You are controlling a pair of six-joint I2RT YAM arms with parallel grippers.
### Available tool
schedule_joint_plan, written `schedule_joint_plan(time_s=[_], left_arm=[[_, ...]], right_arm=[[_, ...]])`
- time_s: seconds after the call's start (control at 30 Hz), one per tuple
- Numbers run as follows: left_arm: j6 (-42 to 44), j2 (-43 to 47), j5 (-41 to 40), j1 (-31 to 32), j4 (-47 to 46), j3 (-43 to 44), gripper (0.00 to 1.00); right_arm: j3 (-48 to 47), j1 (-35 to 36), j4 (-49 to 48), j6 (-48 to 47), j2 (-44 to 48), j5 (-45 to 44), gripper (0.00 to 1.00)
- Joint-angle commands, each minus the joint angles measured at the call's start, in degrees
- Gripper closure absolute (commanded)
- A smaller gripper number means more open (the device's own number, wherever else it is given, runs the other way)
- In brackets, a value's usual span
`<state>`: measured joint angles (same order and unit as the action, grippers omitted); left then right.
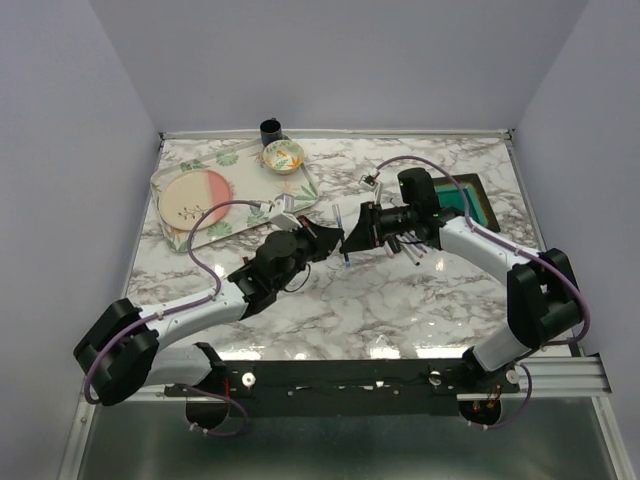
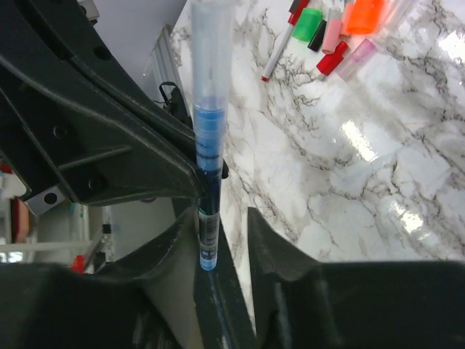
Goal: Open the pen caps
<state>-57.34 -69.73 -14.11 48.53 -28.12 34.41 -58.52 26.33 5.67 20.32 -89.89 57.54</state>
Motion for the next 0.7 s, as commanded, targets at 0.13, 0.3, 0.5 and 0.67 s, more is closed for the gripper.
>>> schedule_joint_plan(time_s=[0.13, 0.3, 0.5, 0.67], left_arm=[[1.9, -0.4, -1.4, 0.4, -2.6, 2.1, 0.98], [3.8, 1.6, -3.0, -0.6, 5.5, 4.5, 0.42], [3.1, -1.4, -5.8, -2.1, 19.7, 12.2, 0.38], [3.5, -2.5, -5.8, -2.5, 20.9, 13.5, 0.41]], right_arm=[[-3.1, 1.9, 3.2, -3.2, -1.2, 1.4, 1.00], [-4.5, 1.9, 6.5, -9.1, -0.4, 0.4, 1.00], [-5.8, 2.2, 9.9, -13.7, -0.7, 0.0, 1.00], [-6.0, 2.3, 10.5, -15.2, -0.8, 1.3, 1.00]])
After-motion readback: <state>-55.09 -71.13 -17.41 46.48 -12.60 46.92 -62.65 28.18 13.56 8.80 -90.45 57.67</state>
